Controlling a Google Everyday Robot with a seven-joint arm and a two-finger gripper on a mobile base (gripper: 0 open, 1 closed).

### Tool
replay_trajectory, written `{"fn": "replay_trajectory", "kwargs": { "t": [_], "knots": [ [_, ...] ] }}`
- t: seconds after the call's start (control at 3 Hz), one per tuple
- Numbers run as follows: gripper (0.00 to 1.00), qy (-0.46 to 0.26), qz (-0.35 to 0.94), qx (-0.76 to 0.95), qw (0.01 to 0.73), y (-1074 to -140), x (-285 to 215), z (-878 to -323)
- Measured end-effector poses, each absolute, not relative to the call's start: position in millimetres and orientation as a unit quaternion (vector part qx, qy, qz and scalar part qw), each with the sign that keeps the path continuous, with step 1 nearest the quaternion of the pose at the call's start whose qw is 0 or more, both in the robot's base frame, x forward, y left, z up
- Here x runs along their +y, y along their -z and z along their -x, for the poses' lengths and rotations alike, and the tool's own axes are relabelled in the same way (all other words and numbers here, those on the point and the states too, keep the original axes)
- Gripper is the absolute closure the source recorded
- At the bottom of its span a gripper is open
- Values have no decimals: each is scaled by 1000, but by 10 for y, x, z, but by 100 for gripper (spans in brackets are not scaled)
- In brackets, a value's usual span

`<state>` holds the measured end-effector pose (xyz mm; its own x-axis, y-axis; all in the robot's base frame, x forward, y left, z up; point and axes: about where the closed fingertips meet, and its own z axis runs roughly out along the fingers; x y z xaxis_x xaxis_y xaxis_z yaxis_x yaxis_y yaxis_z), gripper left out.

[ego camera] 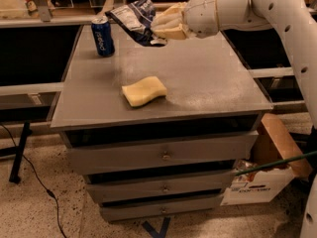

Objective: Move blue chip bag near sponge

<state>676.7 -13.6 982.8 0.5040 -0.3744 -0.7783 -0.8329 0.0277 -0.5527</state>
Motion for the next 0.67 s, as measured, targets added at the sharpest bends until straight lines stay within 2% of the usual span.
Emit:
{"fn": "replay_trajectory", "kwargs": {
  "t": [0.33,0.67],
  "knots": [
    [82,-220,690,428,541,-9760,-103,-6650],
    [59,-222,691,426,539,-9749,-76,-6639]
  ]
}}
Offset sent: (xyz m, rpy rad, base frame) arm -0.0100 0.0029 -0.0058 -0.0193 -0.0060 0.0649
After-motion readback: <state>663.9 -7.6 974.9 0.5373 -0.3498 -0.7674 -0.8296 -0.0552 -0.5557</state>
